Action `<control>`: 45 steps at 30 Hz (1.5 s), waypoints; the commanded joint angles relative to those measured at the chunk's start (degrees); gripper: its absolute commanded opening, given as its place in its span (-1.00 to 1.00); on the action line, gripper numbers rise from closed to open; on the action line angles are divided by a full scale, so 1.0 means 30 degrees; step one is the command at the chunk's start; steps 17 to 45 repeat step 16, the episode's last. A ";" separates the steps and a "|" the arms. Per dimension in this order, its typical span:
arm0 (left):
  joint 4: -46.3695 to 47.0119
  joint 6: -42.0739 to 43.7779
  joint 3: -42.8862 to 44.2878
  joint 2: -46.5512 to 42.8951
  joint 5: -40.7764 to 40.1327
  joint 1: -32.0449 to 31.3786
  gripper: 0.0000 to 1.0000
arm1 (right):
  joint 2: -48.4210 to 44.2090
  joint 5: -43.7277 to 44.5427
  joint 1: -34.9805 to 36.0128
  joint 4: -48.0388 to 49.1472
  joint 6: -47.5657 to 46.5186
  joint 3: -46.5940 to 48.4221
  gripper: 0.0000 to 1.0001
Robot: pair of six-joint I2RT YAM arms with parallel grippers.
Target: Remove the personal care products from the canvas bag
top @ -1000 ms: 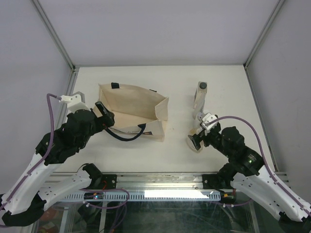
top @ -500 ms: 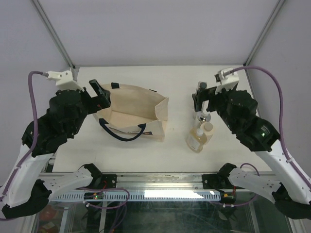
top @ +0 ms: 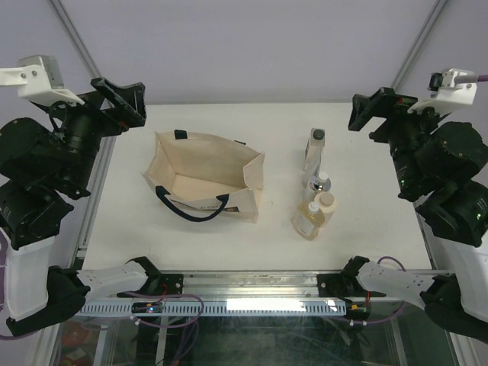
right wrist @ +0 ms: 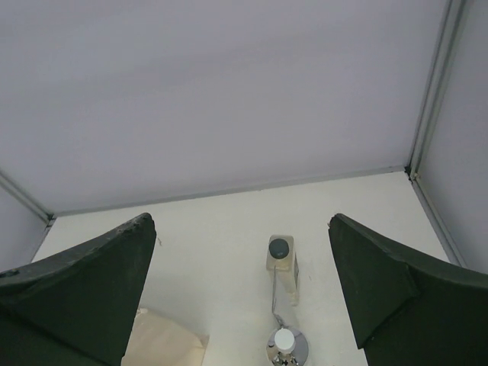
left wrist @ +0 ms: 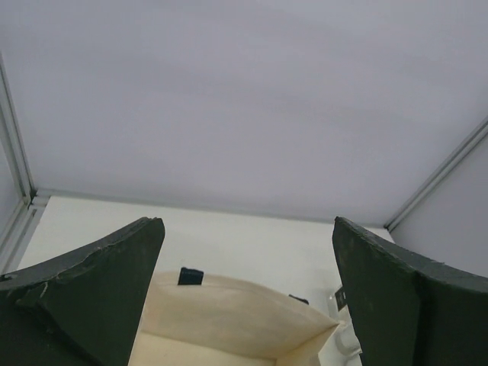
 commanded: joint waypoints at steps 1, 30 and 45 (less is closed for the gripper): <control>0.2703 0.2203 0.0499 -0.0114 0.0355 -0.0122 0.98 | 0.0640 0.2559 0.0014 -0.0195 -0.0222 0.0949 0.99; 0.2873 0.1832 -0.0205 -0.0219 -0.0179 -0.0125 0.98 | 0.1655 0.4157 0.0014 -0.0455 -0.0703 0.2249 0.99; 0.2873 0.1832 -0.0205 -0.0219 -0.0179 -0.0125 0.98 | 0.1655 0.4157 0.0014 -0.0455 -0.0703 0.2249 0.99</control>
